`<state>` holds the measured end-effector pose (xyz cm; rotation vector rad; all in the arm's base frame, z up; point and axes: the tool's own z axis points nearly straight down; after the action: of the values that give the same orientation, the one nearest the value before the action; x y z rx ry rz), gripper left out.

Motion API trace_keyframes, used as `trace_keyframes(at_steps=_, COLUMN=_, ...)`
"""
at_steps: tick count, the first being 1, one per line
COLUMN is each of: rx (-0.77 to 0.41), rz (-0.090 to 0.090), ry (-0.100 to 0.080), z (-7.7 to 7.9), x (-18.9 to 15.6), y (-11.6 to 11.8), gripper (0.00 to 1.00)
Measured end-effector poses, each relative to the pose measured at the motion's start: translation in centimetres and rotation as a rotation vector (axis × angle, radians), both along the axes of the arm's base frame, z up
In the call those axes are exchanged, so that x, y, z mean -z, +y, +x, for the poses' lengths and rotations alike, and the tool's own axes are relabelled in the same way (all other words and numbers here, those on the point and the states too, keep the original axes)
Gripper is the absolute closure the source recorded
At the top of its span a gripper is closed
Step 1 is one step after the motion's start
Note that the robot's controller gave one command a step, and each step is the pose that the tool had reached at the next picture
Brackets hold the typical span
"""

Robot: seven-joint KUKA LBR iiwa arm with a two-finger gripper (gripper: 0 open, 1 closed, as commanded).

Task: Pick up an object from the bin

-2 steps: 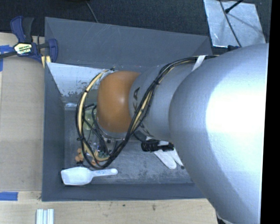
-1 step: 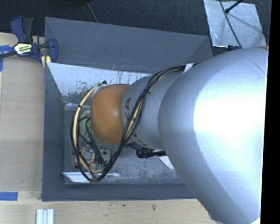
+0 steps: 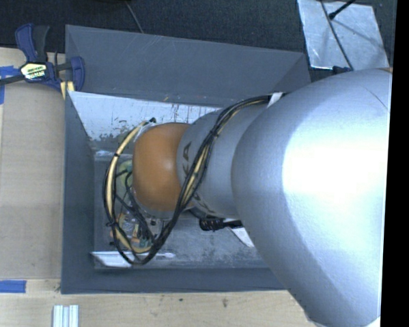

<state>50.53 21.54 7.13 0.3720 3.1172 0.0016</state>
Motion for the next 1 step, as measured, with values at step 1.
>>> trace_keyframes(at_steps=1, rx=-0.011, rz=-0.001, ry=0.000, z=-0.80, x=-1.54, y=0.74, gripper=1.00)
